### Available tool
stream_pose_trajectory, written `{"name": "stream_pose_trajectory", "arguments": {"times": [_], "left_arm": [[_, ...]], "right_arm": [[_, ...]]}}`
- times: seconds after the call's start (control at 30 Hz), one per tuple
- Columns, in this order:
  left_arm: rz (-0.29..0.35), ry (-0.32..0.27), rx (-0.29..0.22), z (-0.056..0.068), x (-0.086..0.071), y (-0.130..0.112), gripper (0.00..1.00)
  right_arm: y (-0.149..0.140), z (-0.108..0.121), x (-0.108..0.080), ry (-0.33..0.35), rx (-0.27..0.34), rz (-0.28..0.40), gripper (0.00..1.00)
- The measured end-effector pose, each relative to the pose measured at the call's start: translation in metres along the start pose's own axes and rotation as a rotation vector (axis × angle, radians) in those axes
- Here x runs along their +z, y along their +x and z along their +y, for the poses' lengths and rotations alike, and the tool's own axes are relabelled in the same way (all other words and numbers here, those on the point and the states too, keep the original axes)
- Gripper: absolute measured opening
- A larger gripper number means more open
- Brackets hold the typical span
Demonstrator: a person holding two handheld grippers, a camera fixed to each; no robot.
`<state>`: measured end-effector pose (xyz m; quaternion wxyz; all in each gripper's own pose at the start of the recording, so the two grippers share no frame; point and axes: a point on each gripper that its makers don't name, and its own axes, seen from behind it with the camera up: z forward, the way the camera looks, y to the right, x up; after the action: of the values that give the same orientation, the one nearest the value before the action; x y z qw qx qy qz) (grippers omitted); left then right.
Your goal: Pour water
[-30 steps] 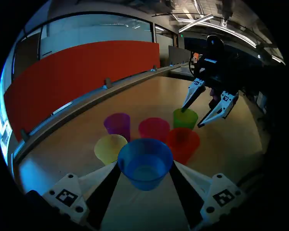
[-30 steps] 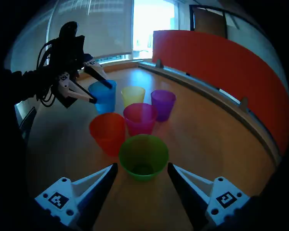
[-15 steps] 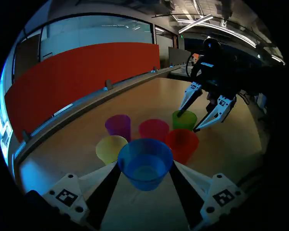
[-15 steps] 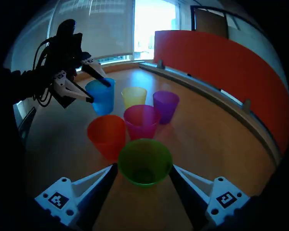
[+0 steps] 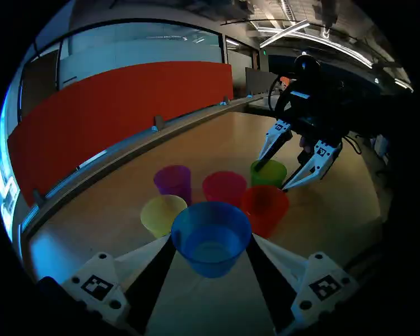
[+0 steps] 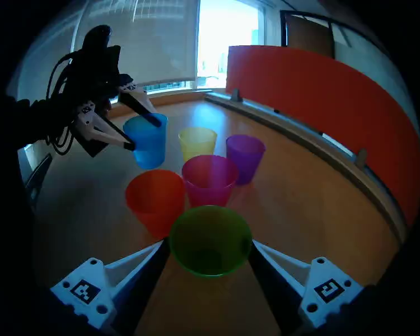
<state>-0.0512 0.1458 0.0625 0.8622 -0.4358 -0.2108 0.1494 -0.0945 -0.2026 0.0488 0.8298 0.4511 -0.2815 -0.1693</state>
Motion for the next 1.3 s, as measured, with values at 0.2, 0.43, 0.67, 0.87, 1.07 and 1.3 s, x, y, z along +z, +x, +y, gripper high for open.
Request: {"name": "stream_pose_trajectory", "arguments": {"times": [0.2, 0.43, 0.67, 0.87, 1.07, 1.3], "left_arm": [[0.003, 0.001, -0.004, 0.0, 0.0, 0.0, 0.85], [0.006, 0.003, -0.008, 0.001, 0.001, 0.001, 0.85], [0.014, 0.011, -0.014, 0.002, -0.002, 0.002, 0.85], [0.028, 0.019, -0.015, 0.004, -0.007, 0.008, 0.85], [0.044, 0.033, -0.018, 0.005, -0.014, 0.017, 0.85], [0.074, 0.046, -0.023, 0.011, -0.023, 0.03, 0.85]], "right_arm": [[0.0, 0.0, 0.002, -0.002, 0.01, 0.001, 0.91], [0.001, 0.003, 0.0, -0.014, 0.01, 0.008, 0.9], [0.01, 0.004, -0.008, -0.023, 0.02, 0.031, 0.9], [0.019, 0.004, -0.017, -0.031, 0.02, 0.049, 0.9], [0.033, -0.001, -0.028, -0.037, 0.01, 0.072, 0.9], [0.052, -0.011, -0.044, -0.045, -0.005, 0.108, 0.9]]}}
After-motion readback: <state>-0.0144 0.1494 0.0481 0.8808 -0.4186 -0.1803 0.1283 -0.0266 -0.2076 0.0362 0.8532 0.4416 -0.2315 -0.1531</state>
